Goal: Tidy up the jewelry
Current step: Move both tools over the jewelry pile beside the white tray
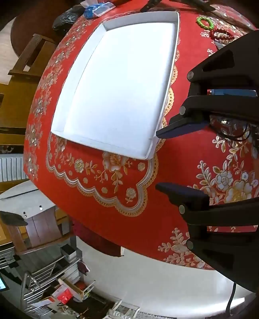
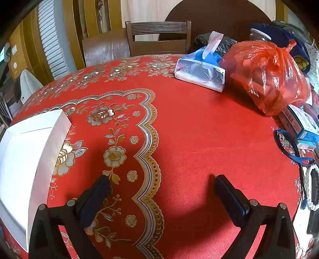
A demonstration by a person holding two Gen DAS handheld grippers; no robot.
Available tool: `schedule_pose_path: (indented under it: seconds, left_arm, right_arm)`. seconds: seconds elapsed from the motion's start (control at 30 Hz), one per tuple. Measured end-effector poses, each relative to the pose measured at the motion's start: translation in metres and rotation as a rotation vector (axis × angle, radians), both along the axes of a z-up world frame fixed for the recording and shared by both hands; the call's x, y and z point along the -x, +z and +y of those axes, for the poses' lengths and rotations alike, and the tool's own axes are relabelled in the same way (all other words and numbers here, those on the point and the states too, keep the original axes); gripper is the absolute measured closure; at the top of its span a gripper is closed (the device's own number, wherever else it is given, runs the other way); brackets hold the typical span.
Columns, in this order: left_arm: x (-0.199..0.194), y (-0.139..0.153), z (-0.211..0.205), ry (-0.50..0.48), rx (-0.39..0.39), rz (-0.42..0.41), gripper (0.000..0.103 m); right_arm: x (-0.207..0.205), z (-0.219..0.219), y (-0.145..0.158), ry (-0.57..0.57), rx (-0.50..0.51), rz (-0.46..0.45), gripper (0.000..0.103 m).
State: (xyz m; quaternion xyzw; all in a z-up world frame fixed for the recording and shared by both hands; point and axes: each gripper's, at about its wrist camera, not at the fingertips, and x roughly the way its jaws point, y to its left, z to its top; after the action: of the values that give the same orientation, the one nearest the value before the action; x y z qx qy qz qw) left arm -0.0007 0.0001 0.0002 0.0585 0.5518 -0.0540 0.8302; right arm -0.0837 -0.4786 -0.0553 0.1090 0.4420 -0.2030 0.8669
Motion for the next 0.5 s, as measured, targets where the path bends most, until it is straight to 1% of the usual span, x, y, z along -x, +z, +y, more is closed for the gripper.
schedule_pose_path:
  seconds: [0.03,0.07,0.13,0.23,0.3,0.37,0.43,0.5]
  left_arm:
    - [0.001,0.001,0.0,0.0,0.006,0.0,0.058]
    - [0.004,0.002,-0.004,0.0,-0.015,-0.013,0.058]
    - [0.008,0.004,-0.007,0.0,-0.024,-0.014,0.058]
    - [0.012,0.002,-0.003,-0.013,-0.019,-0.02,0.058]
    - [0.021,0.006,-0.001,-0.007,-0.017,-0.03,0.058]
    - [0.027,0.009,0.001,0.003,-0.004,-0.032,0.058]
    - [0.033,0.012,0.001,0.008,0.007,-0.035,0.058]
    - [0.041,0.015,0.0,0.008,0.008,-0.046,0.058]
  right_arm:
    - [0.0,0.0,0.0,0.0,0.0,0.0,0.0]
    - [0.0,0.0,0.0,0.0,0.0,0.0,0.0]
    - [0.0,0.0,0.0,0.0,0.0,0.0,0.0]
    - [0.0,0.0,0.0,0.001,0.001,0.001,0.0]
    - [-0.001,0.0,0.002,0.007,-0.015,0.038,0.0]
    - [0.006,0.003,0.004,-0.013,-0.028,0.076,0.0]
    - [0.021,0.013,0.013,-0.004,-0.011,0.073,0.0]
    - [0.037,0.031,0.03,0.009,0.018,0.082,0.0]
